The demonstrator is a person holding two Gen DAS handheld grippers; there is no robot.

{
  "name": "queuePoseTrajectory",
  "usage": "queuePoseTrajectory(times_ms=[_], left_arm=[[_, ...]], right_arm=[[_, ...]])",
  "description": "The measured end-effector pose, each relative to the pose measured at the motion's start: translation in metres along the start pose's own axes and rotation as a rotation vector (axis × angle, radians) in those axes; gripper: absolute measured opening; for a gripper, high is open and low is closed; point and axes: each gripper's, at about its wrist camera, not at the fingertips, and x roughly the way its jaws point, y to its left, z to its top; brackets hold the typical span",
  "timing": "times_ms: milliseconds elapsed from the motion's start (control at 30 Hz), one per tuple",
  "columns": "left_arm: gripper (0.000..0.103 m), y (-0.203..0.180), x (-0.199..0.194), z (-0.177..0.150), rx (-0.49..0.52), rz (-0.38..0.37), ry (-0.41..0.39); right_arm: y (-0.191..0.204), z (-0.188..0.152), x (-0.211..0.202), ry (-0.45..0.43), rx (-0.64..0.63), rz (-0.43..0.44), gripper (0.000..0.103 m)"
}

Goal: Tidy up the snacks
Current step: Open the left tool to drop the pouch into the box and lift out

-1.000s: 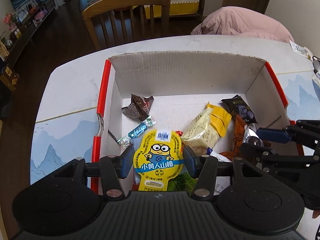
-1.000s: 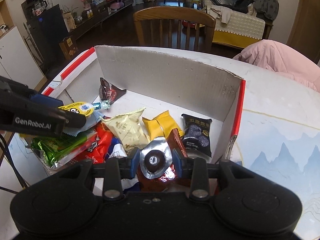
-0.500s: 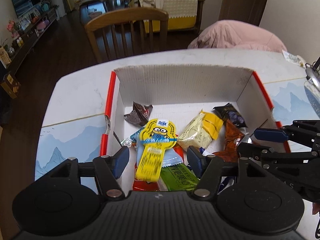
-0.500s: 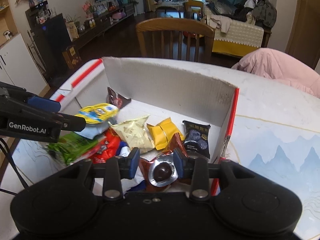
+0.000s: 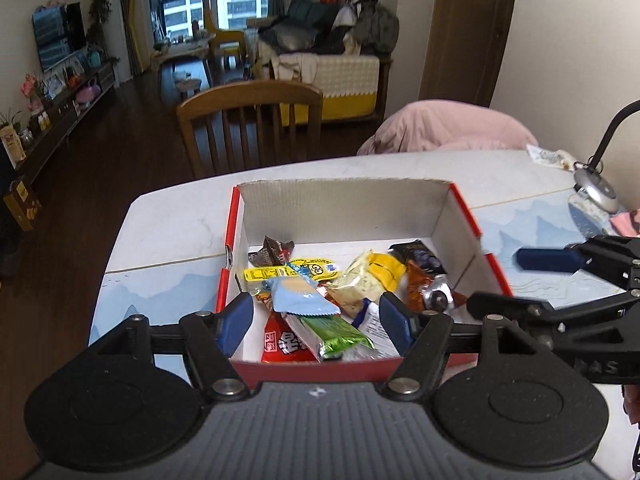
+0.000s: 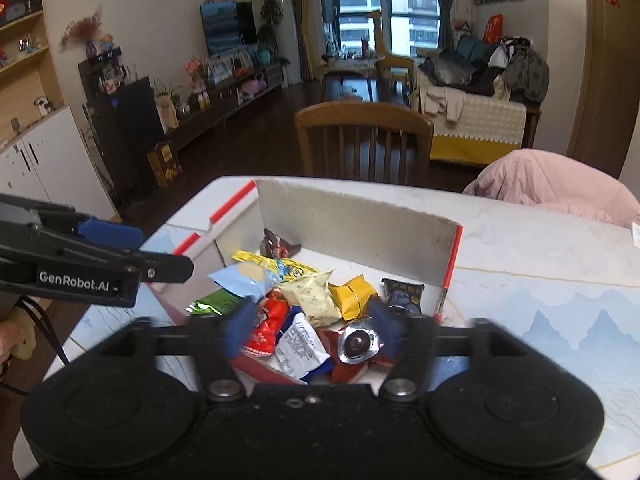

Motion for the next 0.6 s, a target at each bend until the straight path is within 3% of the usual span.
queuePoseTrajectory(times_ms=[233,500,600], left_arm=[[0.074,-0.002,-0.036,-0.021,-0.002,-0.027,-0.06],[0.086,-0.002,-0.075,-0.043,-0.029,-0.051,-0.137],[0.098,-0.002,-0.086,-0.05,-0.04,-0.042,-0.161]], right_arm=[[0.005,-0.008,-0.033,-0.065,0.036,0.013,0.103],[0.014,-0.023,-0.062,-0.111,0.077,0.026,0.103],[0.02,-0.028,-0.068,-0.122,0.073,0.026,0.103]])
